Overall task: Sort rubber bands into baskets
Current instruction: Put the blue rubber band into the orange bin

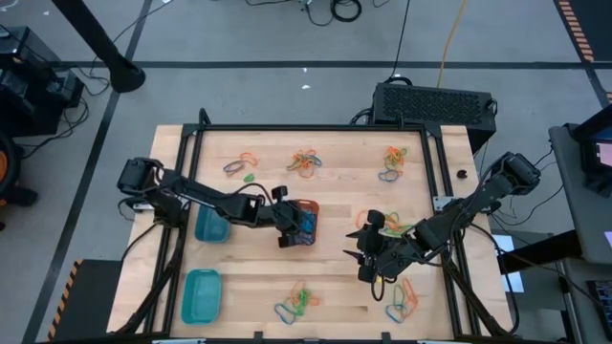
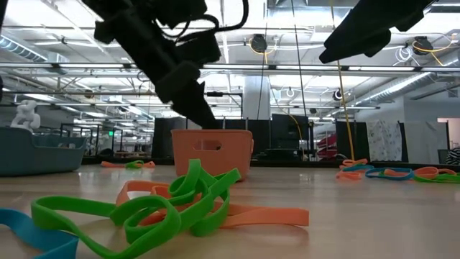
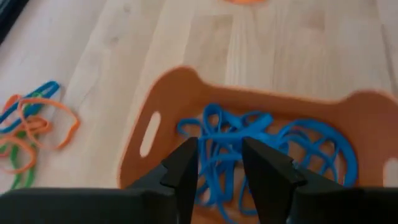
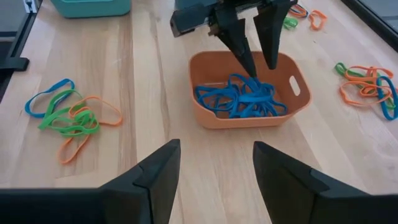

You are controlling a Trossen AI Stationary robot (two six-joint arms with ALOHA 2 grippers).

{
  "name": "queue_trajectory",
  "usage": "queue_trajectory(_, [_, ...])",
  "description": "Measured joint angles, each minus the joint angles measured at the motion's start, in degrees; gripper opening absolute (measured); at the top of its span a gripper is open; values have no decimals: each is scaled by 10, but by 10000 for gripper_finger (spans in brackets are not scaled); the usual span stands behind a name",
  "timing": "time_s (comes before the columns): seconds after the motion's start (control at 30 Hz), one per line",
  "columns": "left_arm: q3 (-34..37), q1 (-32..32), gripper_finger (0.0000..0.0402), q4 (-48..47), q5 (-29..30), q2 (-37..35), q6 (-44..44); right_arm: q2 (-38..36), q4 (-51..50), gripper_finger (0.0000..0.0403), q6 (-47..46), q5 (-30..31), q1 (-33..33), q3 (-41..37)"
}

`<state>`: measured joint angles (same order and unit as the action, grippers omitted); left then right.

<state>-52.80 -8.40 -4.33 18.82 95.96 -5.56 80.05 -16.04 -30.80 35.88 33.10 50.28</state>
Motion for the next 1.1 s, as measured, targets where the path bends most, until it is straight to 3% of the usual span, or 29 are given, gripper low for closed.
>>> queue_trajectory(0.17, [-29,0,132,-42,2,-31,13,0,-4,194,11,0,-9,0])
queue_trajectory(0.3, [-22,1,132,-33,-5,-67,82,-7,-27,194,13,-11,-32,0])
queue_trajectory(0.43, [0,24,132,-29,-11,-117,95,-34,-97,194,13,-56,-89,0])
queue_trajectory(0.57, [57,52,132,44,-37,-182,93,-54,-125,194,32,-63,-176,0])
queue_trajectory(0.63, [98,61,132,118,-62,-213,94,-54,-100,194,67,-89,-229,0])
queue_trajectory(0.73, [162,67,132,235,-98,-244,94,-41,-31,194,130,-180,-309,1])
queue_trajectory(0.83, [218,71,132,322,-114,-266,96,-19,2,194,193,-219,-378,1])
queue_trajectory(0.93, [246,76,132,347,-115,-273,114,12,57,194,241,-255,-459,0])
queue_trajectory(1.1, [249,87,132,351,-113,-274,124,100,204,194,273,-363,-562,0])
